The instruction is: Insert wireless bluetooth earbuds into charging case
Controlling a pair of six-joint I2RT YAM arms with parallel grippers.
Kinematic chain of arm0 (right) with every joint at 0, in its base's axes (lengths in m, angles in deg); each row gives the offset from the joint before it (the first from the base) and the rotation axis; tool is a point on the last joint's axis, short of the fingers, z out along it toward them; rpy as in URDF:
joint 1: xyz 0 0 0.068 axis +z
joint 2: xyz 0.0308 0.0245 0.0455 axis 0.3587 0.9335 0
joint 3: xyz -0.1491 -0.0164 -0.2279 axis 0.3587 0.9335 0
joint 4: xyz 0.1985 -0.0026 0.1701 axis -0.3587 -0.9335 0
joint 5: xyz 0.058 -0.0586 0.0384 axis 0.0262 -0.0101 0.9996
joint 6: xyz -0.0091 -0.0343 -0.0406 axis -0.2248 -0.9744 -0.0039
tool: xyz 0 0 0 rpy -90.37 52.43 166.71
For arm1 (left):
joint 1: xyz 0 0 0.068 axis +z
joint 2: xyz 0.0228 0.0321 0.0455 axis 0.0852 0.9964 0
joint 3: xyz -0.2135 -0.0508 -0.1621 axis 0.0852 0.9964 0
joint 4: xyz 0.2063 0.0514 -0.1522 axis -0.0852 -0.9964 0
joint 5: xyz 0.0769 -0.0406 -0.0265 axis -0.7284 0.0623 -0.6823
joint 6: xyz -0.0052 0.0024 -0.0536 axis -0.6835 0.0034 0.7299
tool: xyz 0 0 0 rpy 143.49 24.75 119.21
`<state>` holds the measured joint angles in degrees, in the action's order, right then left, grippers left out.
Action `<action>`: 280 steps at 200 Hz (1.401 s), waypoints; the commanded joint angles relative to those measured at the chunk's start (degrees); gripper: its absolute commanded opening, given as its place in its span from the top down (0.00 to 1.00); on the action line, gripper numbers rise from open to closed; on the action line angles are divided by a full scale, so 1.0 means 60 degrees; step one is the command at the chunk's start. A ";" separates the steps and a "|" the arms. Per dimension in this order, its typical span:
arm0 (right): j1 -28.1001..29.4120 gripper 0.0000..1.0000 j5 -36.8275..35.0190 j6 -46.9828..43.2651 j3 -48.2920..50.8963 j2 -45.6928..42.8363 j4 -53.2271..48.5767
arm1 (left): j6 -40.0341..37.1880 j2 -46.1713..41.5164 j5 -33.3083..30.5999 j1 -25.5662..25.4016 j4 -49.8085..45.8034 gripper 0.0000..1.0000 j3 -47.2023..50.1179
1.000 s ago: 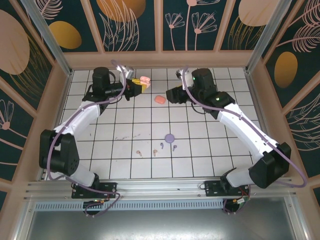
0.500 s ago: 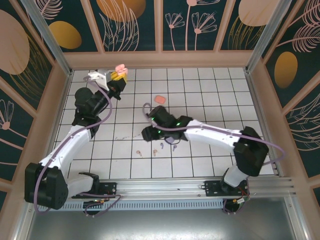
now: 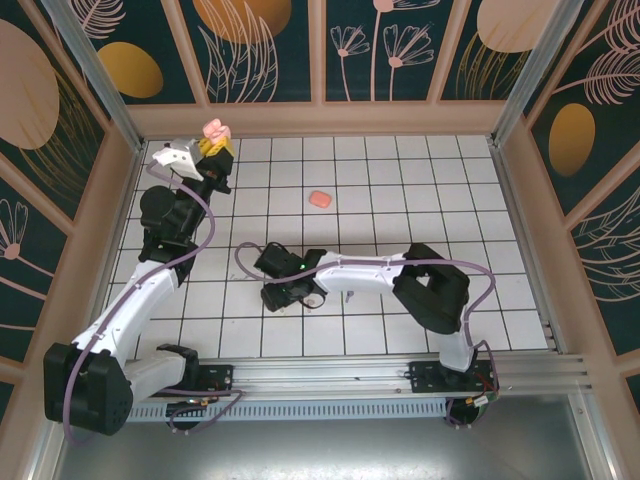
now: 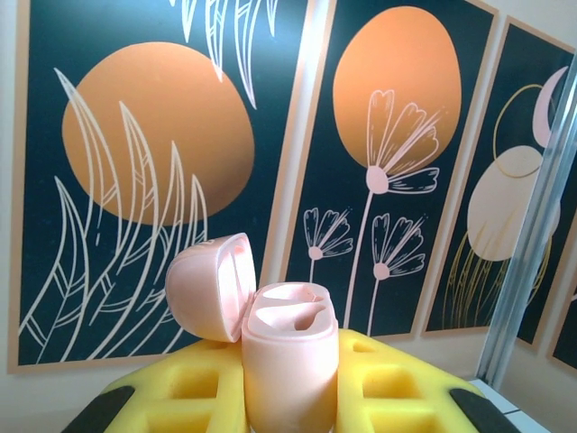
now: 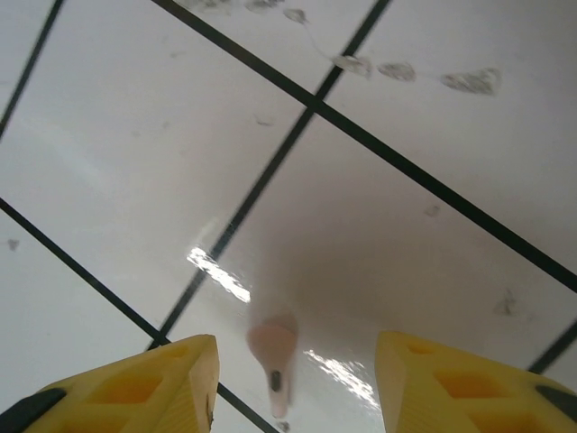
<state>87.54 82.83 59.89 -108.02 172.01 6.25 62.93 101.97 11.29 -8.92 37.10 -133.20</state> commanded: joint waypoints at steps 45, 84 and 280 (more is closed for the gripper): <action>0.0305 0.53 -0.0129 -0.0163 -0.0684 0.0636 -0.0740 | 0.0000 -0.0242 -0.0453 0.0023 0.0595 1.00 0.0133; 0.0427 0.54 -0.0222 -0.0148 -0.0860 0.0908 -0.0931 | -0.0015 -0.0257 -0.0401 0.0016 0.0611 1.00 0.0133; 0.0790 0.69 -0.1243 0.0071 -0.1441 0.1657 -0.1755 | 0.0127 -0.0298 -0.0287 0.0028 0.0751 1.00 0.0294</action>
<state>91.65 76.21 59.94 -116.08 179.62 -2.60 62.95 101.25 9.08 -8.92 39.05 -131.89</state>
